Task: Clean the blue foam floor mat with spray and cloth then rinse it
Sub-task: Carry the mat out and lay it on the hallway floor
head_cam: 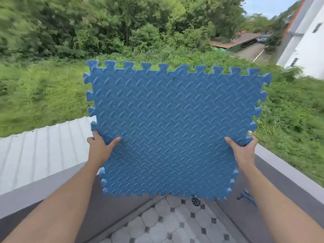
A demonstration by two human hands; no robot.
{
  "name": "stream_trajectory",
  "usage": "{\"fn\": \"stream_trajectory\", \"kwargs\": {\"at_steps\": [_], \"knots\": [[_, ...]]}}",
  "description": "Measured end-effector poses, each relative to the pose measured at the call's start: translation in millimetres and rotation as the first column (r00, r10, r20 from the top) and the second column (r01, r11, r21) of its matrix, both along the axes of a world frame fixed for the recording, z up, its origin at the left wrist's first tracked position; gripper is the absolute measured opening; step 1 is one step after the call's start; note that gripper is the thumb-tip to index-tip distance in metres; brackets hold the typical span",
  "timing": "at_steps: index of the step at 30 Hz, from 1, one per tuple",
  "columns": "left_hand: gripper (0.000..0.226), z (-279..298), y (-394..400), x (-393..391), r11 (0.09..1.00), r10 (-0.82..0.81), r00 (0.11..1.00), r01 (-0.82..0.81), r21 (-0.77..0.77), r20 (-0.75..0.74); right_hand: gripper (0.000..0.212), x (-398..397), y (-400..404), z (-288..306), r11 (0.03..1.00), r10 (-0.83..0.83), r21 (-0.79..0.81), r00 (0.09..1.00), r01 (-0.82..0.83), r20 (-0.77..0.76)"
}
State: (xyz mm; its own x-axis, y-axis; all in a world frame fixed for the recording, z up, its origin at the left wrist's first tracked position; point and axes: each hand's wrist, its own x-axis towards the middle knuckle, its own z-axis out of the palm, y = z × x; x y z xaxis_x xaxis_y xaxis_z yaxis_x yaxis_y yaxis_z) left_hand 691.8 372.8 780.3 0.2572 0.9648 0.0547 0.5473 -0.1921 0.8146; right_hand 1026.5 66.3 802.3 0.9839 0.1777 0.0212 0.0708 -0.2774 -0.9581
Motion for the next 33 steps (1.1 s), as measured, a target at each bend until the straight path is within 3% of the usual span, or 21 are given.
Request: {"fn": "stream_trajectory", "kwargs": {"at_steps": [3, 5, 8, 13, 18, 22, 29, 33], "knots": [[0.089, -2, 4, -45, 0.982, 0.162, 0.987, -0.164, 0.091, 0.020, 0.103, -9, 47, -8, 0.987, 0.157, 0.001, 0.982, -0.158, 0.104], [0.097, -2, 4, -82, 0.951, 0.274, 0.962, -0.273, 0.148, 0.012, 0.107, -25, 86, -7, 0.960, 0.278, -0.058, 0.934, -0.272, 0.223], [0.119, 2, -1, -150, 0.887, 0.431, 0.902, -0.420, 0.191, -0.016, 0.107, -63, 146, -7, 0.865, 0.501, -0.192, 0.777, -0.463, 0.381], [0.133, 15, -25, -267, 0.775, 0.615, 0.786, -0.590, 0.227, -0.061, 0.119, -151, 229, -17, 0.683, 0.726, -0.301, 0.568, -0.666, 0.389], [0.140, 15, -79, -380, 0.639, 0.762, 0.647, -0.743, 0.199, -0.032, 0.120, -271, 289, -22, 0.554, 0.812, -0.324, 0.410, -0.767, 0.416], [0.128, 4, -133, -466, 0.549, 0.833, 0.551, -0.815, 0.187, -0.046, 0.119, -377, 320, -29, 0.407, 0.858, -0.349, 0.222, -0.844, 0.463], [0.127, -40, -238, -602, 0.279, 0.955, 0.253, -0.943, 0.183, -0.153, 0.111, -572, 336, -56, 0.134, 0.890, -0.403, -0.069, -0.905, 0.450], [0.126, -87, -296, -645, 0.112, 0.973, 0.088, -0.988, 0.106, -0.212, 0.108, -671, 333, -98, -0.046, 0.885, -0.468, -0.253, -0.882, 0.390]]}}
